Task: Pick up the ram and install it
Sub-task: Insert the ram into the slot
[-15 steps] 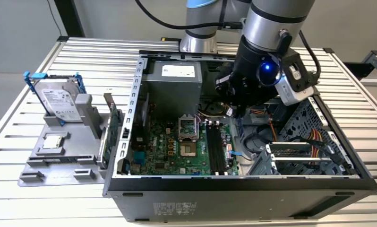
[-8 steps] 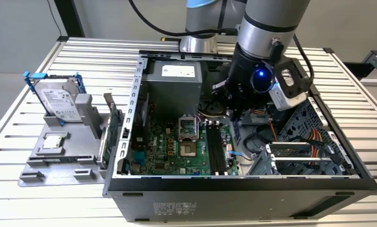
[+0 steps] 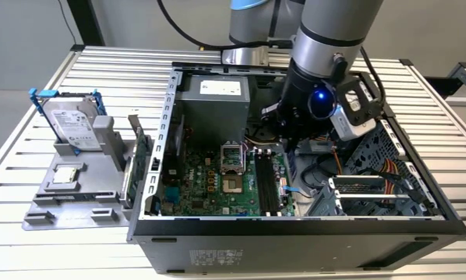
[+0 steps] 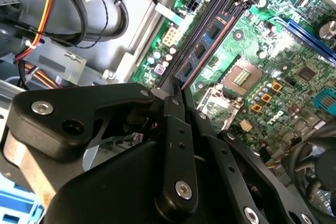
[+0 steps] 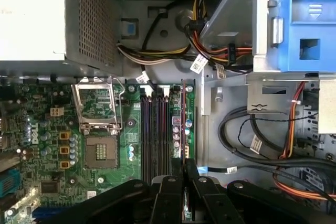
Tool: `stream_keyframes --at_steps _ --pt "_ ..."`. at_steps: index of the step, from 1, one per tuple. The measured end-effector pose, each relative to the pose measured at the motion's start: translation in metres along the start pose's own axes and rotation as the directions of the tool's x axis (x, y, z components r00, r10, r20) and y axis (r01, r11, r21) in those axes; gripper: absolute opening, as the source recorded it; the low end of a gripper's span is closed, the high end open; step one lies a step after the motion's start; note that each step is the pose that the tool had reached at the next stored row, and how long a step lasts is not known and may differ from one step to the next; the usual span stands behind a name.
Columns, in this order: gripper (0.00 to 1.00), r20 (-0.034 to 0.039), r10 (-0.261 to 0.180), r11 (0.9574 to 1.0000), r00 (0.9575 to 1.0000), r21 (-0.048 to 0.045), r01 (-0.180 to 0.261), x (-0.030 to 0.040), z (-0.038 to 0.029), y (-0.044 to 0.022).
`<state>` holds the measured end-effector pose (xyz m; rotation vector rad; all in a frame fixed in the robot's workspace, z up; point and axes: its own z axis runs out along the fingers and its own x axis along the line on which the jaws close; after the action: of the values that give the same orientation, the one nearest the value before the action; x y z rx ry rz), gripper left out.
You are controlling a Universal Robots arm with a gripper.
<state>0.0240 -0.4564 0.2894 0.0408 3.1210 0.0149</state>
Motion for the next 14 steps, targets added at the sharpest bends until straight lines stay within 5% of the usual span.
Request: stream_keyframes --at_steps 14 --pt "0.00 0.0003 0.000 1.0000 1.0000 0.0086 0.000 0.0017 0.0190 -0.0059"
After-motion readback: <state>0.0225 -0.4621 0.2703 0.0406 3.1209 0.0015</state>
